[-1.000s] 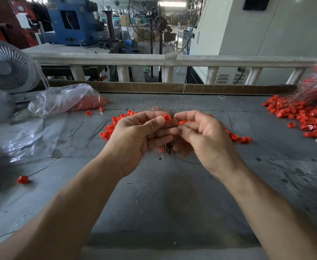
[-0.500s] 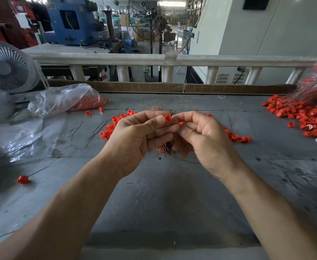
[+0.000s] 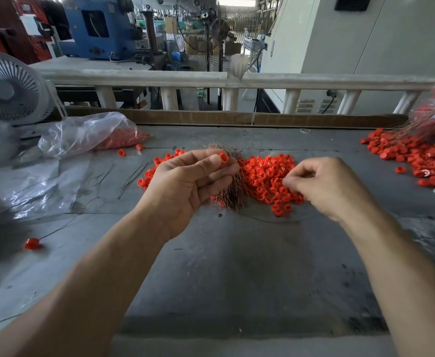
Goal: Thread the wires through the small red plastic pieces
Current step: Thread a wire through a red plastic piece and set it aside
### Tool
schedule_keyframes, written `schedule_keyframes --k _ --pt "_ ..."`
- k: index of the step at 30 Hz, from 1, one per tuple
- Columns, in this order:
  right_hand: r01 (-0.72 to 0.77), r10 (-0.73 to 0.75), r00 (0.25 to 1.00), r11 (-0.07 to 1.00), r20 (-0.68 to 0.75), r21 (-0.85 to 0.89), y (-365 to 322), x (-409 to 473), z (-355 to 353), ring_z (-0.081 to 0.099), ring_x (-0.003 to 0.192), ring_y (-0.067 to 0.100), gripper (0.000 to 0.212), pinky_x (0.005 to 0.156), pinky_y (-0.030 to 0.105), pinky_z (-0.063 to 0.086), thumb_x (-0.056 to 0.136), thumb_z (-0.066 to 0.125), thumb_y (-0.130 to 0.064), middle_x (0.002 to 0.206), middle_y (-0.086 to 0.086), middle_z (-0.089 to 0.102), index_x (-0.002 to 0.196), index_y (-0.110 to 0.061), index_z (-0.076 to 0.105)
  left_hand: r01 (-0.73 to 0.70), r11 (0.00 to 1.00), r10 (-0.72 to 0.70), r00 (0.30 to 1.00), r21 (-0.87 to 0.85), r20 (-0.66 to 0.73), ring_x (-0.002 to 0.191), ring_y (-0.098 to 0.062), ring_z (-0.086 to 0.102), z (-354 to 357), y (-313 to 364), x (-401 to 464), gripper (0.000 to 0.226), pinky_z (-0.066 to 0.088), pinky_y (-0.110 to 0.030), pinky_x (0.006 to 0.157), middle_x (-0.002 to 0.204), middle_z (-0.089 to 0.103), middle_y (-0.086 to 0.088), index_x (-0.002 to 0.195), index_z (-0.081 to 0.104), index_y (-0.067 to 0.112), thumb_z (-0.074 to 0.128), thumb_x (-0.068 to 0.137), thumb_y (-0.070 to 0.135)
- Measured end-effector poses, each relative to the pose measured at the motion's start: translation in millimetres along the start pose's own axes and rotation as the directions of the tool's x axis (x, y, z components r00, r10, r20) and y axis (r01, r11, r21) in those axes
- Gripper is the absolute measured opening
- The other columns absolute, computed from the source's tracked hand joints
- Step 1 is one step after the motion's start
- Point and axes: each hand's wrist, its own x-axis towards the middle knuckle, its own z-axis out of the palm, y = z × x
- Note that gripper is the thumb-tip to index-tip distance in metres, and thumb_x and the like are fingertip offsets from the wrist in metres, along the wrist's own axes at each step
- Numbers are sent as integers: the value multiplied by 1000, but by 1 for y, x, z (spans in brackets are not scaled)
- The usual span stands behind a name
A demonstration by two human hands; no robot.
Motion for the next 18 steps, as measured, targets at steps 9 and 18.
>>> schedule_keyframes --k 9,18 --pt "6 54 947 982 316 -187 -13 -11 -3 66 77 10 17 71 31 51 69 93 -31 71 -10 72 67 -30 76 13 1000 -14 1000 -8 -4 98 -26 76 1 -1 0 38 62 -27 74 109 75 -23 117 65 -6 70 81 7" --pt "6 73 967 952 245 -305 -17 -14 4 63 74 8 18 59 26 42 73 88 -33 70 -11 70 66 -27 73 27 1000 -27 1000 7 1 96 -24 77 3 -3 -2 35 62 -27 72 109 75 -23 116 65 -6 69 83 7"
